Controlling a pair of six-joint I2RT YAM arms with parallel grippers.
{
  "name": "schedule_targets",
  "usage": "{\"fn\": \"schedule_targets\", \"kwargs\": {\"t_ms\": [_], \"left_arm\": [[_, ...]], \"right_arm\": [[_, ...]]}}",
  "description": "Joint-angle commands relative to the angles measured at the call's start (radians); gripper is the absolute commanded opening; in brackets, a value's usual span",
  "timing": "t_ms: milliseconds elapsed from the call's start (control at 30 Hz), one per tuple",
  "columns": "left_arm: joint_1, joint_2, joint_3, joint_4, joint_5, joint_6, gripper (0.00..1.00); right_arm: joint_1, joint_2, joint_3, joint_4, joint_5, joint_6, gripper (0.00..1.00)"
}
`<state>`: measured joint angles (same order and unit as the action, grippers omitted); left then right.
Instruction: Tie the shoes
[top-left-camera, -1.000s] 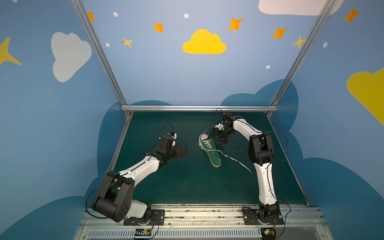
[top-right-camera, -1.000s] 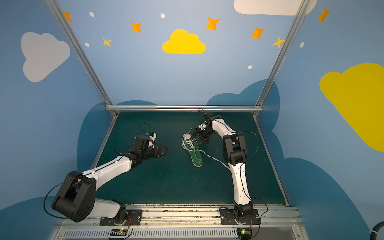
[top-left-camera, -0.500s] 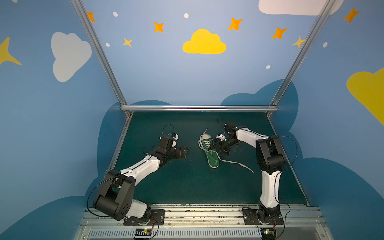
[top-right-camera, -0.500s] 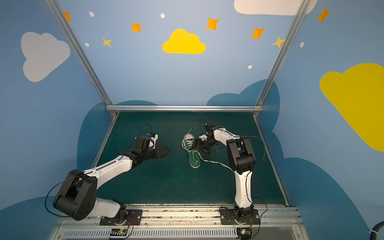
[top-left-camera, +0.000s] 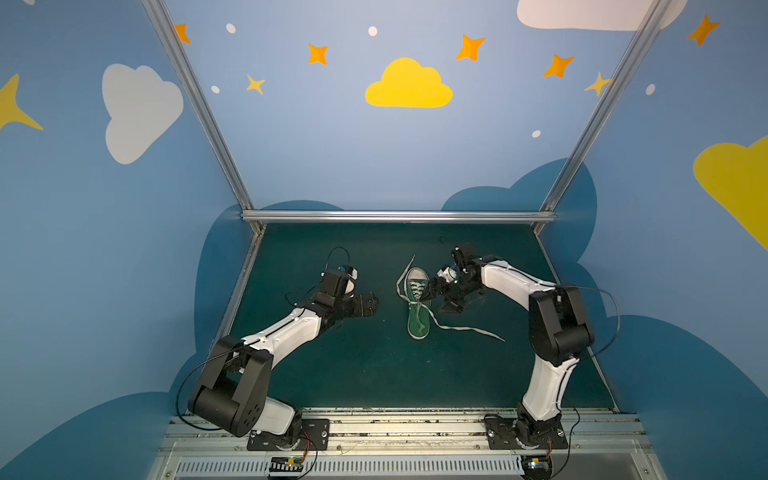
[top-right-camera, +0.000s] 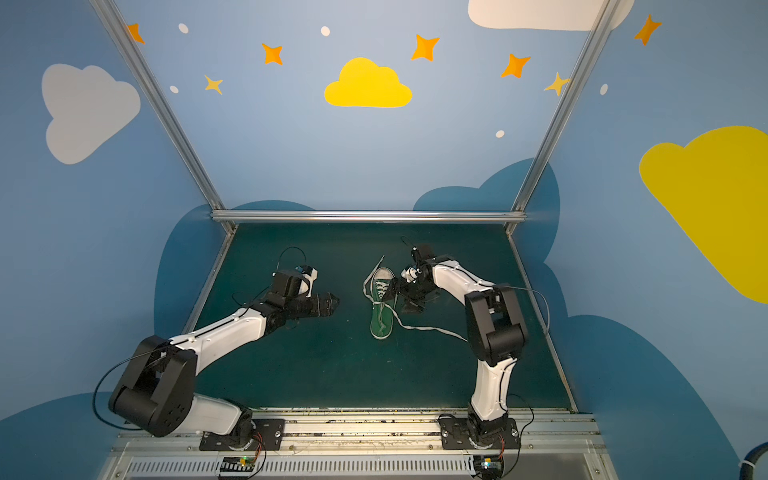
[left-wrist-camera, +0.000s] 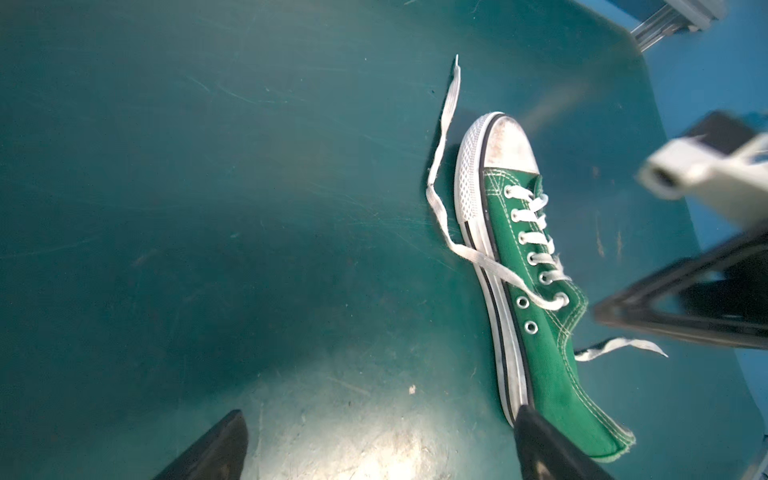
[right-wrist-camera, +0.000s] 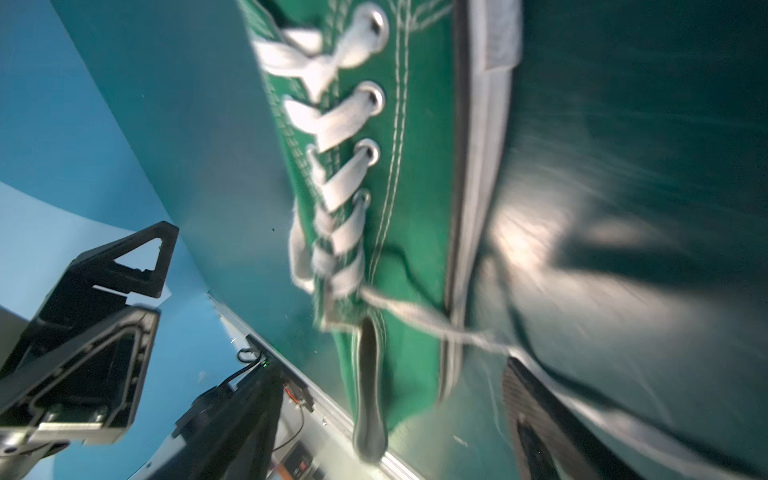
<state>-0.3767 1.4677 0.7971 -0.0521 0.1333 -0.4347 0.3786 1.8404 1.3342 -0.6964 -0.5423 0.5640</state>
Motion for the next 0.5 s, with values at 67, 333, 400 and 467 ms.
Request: {"fn": "schedule_targets", "kwargs": {"t_ms": [67, 333, 400, 467], "left_arm": [[-0.020, 0.093, 0.121, -0.067, -0.053, 0.012, 0.98], [-0.039, 0.334, 0.349, -0.113, -0.029, 0.090, 0.81], [-0.049, 0.380, 0.392, -0.112, -0.038, 0.097, 0.76], [-0.060, 0.423, 0.431, -0.112, -0.057, 0.101, 0.69]], "right_arm": [[-0.018, -0.207, -0.109, -0.109, 0.251, 0.160, 0.83], [-0.083, -0.377, -0.325, -0.135, 0.348, 0.406, 0.82], [-0.104, -0.406, -0.369, -0.120, 0.343, 0.436, 0.82], [-0.119, -0.426, -0.397, -0.103, 0.338, 0.444, 0.80]]}}
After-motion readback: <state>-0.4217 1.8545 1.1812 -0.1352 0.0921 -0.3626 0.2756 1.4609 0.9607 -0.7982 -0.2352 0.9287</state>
